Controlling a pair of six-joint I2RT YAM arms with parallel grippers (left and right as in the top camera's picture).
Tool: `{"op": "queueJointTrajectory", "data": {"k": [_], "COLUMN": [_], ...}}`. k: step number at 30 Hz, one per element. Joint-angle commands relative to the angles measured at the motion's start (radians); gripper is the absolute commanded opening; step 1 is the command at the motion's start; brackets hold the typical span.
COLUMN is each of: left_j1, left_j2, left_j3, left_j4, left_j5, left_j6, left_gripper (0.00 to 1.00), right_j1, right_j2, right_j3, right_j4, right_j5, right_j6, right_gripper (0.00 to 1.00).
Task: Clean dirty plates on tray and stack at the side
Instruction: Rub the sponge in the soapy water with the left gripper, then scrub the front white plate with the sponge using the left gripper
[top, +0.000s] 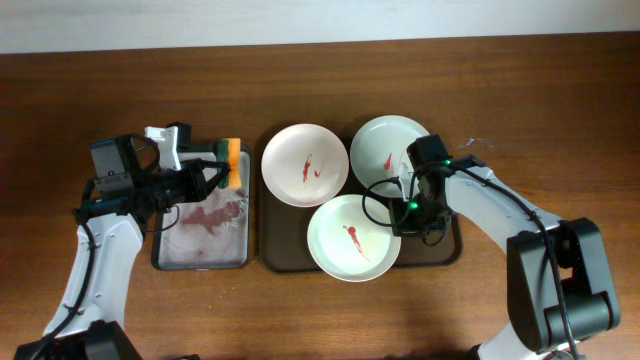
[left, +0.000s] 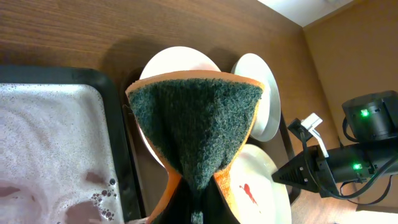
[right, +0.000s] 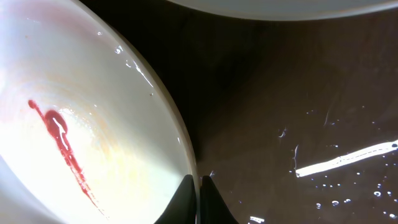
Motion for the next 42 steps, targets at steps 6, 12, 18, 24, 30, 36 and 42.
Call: {"op": "queueJointTrajectory", "data": {"k": [6,12,18,24,30,36,42], "left_j1": [0.007,0.007,0.007,0.006,0.006,-0.089,-0.270], "left_j2": [-0.018,-0.018,-0.018,-0.016,-0.016,-0.016,-0.016], "left_j3": [0.005,0.005,0.005,0.005,0.005,0.005,0.005], "left_j4": [0.005,0.005,-0.044,-0.229,-0.306,-0.314,-0.314], "left_j5": [0.029,0.025,-0.132,-0.608,-0.673,-0.789,-0.838], "left_j6": [0.020,0.020,0.019,-0.126,-0.153,-0.151,-0.152], "left_gripper": [0.00,0.00,0.00,0.00,0.00,0.00,0.00], "right_j1": [0.009,0.009,0.009,0.009,0.009,0.009,0.009], "right_j2": [0.008,0.008,0.008,0.008,0.008,0.008,0.008], "right_j3": [-0.008,-0.008,-0.008,-0.008,-0.008,-0.008,-0.008], "right_j4": [-0.004,-0.004,-0.003,-0.003,-0.004,-0.003,-0.003], "right_j5": [0.013,0.013,0.013,0.013,0.013,0.013,0.013], "right_j6": [0.003,0.003,0.003,0.003,0.003,0.003,0.003], "right_gripper": [0.04,0.04,0.04,0.04,0.04,0.04,0.04]}}
